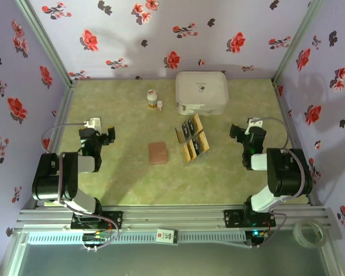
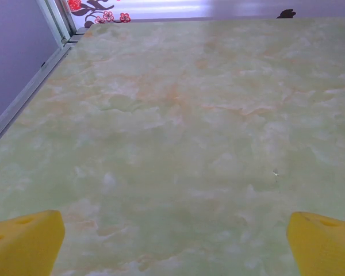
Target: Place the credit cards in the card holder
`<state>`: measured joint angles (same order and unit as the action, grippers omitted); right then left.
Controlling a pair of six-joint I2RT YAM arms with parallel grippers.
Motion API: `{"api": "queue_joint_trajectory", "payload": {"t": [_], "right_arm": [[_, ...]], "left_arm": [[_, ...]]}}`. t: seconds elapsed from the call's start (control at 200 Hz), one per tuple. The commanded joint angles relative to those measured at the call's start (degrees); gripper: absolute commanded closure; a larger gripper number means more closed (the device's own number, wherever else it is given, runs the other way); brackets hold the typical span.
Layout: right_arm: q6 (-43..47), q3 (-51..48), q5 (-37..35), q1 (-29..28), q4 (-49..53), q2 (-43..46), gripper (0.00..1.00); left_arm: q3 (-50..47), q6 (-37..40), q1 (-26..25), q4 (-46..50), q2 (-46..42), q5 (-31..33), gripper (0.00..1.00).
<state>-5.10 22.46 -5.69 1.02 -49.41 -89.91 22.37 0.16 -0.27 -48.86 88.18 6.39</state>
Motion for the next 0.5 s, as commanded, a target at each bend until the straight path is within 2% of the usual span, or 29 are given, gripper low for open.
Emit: {"api": "queue_joint_trajectory", "payload": {"t": [0.0, 0.495], "right_arm": [[-0.18, 0.1, 0.78, -0.17, -0.94, 0.51, 0.01], [-0.19, 0.12, 0.86, -0.2, -0.82, 0.51, 0.01]], "left_arm": [[0.38, -0.49, -0.34, -1.59, 0.26, 0.73, 0.0], [0.39, -1.04, 0.04, -1.5, 0.28, 0.73, 0.0]]}}
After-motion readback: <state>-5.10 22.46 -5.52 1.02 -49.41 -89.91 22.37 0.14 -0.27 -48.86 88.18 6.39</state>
